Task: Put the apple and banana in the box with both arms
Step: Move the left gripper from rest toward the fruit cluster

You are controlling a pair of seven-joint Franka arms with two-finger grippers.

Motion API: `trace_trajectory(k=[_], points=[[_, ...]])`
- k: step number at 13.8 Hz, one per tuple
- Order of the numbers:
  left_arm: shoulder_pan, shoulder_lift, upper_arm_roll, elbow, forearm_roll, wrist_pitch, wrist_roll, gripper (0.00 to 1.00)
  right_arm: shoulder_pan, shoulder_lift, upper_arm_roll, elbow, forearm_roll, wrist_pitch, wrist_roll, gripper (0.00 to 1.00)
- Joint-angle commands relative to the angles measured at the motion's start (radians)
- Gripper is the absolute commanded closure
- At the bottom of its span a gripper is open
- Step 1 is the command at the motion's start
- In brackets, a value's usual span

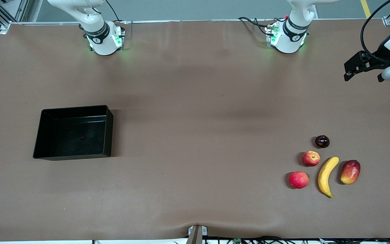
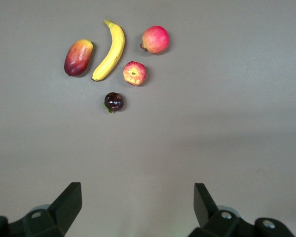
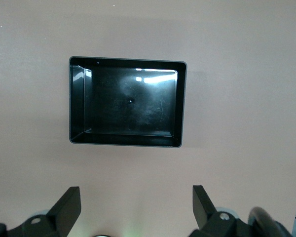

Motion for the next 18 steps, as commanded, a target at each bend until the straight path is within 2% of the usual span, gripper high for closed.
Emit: trace_trajectory(k=[1, 6, 9, 11, 18], points=[[0.002, 0.006, -0.001, 0.018, -0.009, -0.019, 0.004, 0.0, -0.009, 0.014, 0.007, 0.027, 0.002, -0.015, -0.005, 0.0], [-0.001, 0.021, 0.001, 0.02, -0.003, -0.018, 0.004, 0.0, -0.006, 0.015, 0.007, 0.027, 0.002, -0.015, -0.005, 0.0], [0.007, 0.098, 0.003, 0.04, 0.028, -0.01, 0.006, 0.0, -0.006, 0.023, 0.007, 0.028, 0.002, -0.015, -0.007, 0.0], [0.008, 0.158, 0.004, 0.032, 0.028, 0.054, 0.006, 0.0, -0.007, 0.026, 0.007, 0.027, 0.002, -0.014, -0.007, 0.0], [0.005, 0.398, 0.007, 0.024, 0.028, 0.255, -0.013, 0.0, -0.092, 0.218, 0.005, 0.028, 0.001, 0.026, -0.018, 0.0]])
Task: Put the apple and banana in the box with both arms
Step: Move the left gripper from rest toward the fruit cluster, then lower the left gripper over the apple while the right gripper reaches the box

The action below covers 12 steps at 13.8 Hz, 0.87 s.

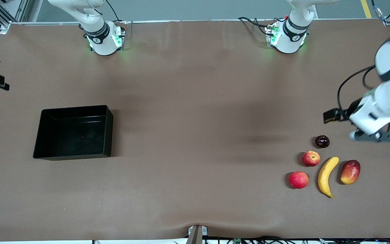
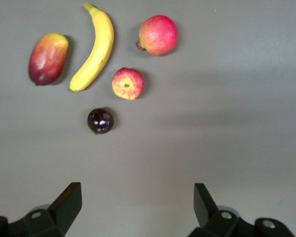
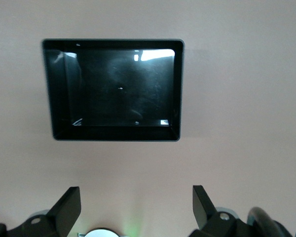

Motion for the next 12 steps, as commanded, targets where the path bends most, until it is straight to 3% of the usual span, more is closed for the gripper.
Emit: trace_trajectory(k=[1, 6, 12], points=[[0.002, 0.095, -0.002, 0.016, 0.018, 0.081, -0.008, 0.0, -0.033, 0.074, 0.006, 0.024, 0.001, 0.012, -0.014, 0.0], [0.005, 0.177, 0.003, -0.134, 0.054, 0.402, 0.004, 0.0, -0.087, 0.241, 0.009, 0.002, 0.007, 0.157, -0.148, 0.0], [0.05, 0.277, 0.003, -0.123, 0.153, 0.525, 0.016, 0.0, -0.133, 0.453, 0.011, -0.015, 0.094, 0.343, -0.218, 0.0]])
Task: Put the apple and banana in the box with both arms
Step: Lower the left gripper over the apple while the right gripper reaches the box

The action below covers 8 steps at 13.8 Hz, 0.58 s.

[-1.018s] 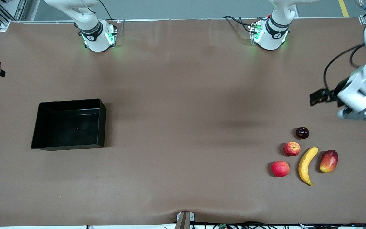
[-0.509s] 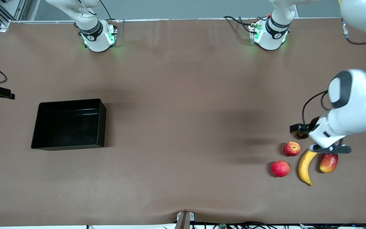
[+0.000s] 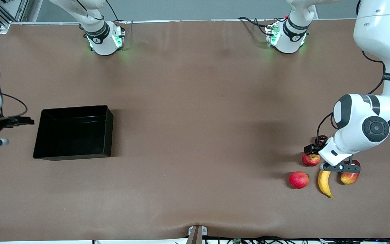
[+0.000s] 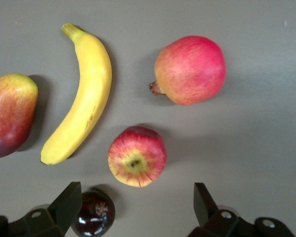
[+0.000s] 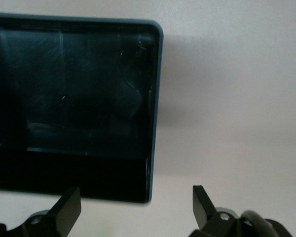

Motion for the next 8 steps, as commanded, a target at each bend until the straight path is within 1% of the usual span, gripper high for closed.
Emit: trace_trajectory(k=[1, 2, 3, 4, 6, 7, 8], points=[[0.017, 0.027, -0.002, 0.005, 0.068, 0.046, 0.008, 0.0, -0.032, 0.055, 0.013, -0.005, 0.065, 0.075, -0.055, 0.0], [0.03, 0.043, -0.002, 0.005, 0.086, 0.072, 0.007, 0.0, -0.043, 0.064, 0.013, -0.021, 0.07, 0.085, -0.075, 0.15], [0.044, 0.061, -0.004, 0.006, 0.088, 0.095, 0.008, 0.0, -0.043, 0.064, 0.015, -0.03, 0.07, 0.082, -0.11, 0.53], [0.046, 0.073, -0.004, 0.006, 0.077, 0.104, 0.007, 0.0, -0.043, 0.064, 0.015, -0.035, 0.07, 0.082, -0.129, 0.7], [0.047, 0.078, -0.007, 0.006, 0.071, 0.108, -0.005, 0.0, -0.054, 0.087, 0.015, -0.033, 0.072, 0.096, -0.132, 0.83], [0.047, 0.078, -0.007, 0.006, 0.056, 0.108, -0.007, 0.0, -0.061, 0.098, 0.016, -0.033, 0.072, 0.103, -0.137, 0.84], [0.047, 0.078, -0.007, 0.006, 0.032, 0.108, -0.007, 0.0, -0.066, 0.11, 0.016, -0.033, 0.073, 0.114, -0.155, 0.88]])
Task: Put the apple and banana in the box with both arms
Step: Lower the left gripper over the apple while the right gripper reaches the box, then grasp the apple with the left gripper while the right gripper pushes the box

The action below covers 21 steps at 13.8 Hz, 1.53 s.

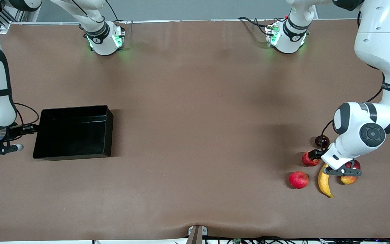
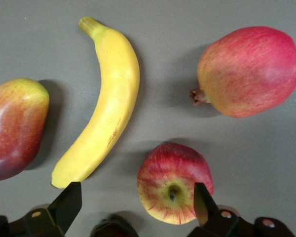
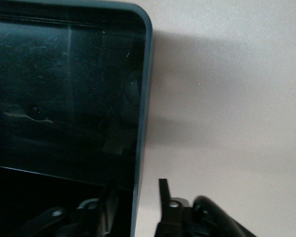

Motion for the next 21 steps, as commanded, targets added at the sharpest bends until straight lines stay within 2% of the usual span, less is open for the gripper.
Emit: trace_trajectory(k=[1, 2, 7, 11, 15, 18, 19, 20, 21], points=[[-0.002, -0.003, -0.008, 0.007, -0.046, 0.006, -0.004, 0.0, -0.044, 0.026, 0.016, -0.004, 0.037, 0.03, -0.076, 0.98], [-0.011, -0.002, -0.01, 0.007, -0.058, 0.006, -0.007, 0.0, -0.048, 0.027, 0.015, -0.004, 0.066, 0.027, -0.117, 1.0], [-0.017, 0.018, -0.013, 0.007, -0.072, 0.018, -0.009, 0.0, -0.039, 0.02, 0.016, 0.023, 0.095, -0.071, -0.124, 1.0], [-0.016, 0.041, -0.011, 0.005, -0.062, 0.053, 0.01, 0.0, -0.013, 0.017, 0.018, 0.157, 0.156, -0.299, 0.015, 1.0], [-0.014, 0.047, -0.011, -0.001, -0.055, 0.061, 0.01, 0.0, 0.088, -0.021, 0.021, 0.188, 0.161, -0.396, 0.126, 1.0], [-0.008, 0.055, -0.011, -0.006, -0.054, 0.061, 0.011, 0.0, 0.166, -0.049, 0.021, 0.183, 0.216, -0.413, 0.178, 1.0], [-0.006, 0.053, -0.011, -0.009, -0.054, 0.06, 0.016, 0.43, 0.194, -0.051, 0.021, 0.18, 0.242, -0.42, 0.203, 1.0], [-0.006, 0.053, -0.011, -0.009, -0.054, 0.056, 0.025, 0.8, 0.221, -0.054, 0.021, 0.18, 0.264, -0.424, 0.221, 1.0], [-0.006, 0.053, -0.011, -0.007, -0.055, 0.055, 0.028, 1.0, 0.258, -0.057, 0.021, 0.177, 0.27, -0.421, 0.239, 1.0]])
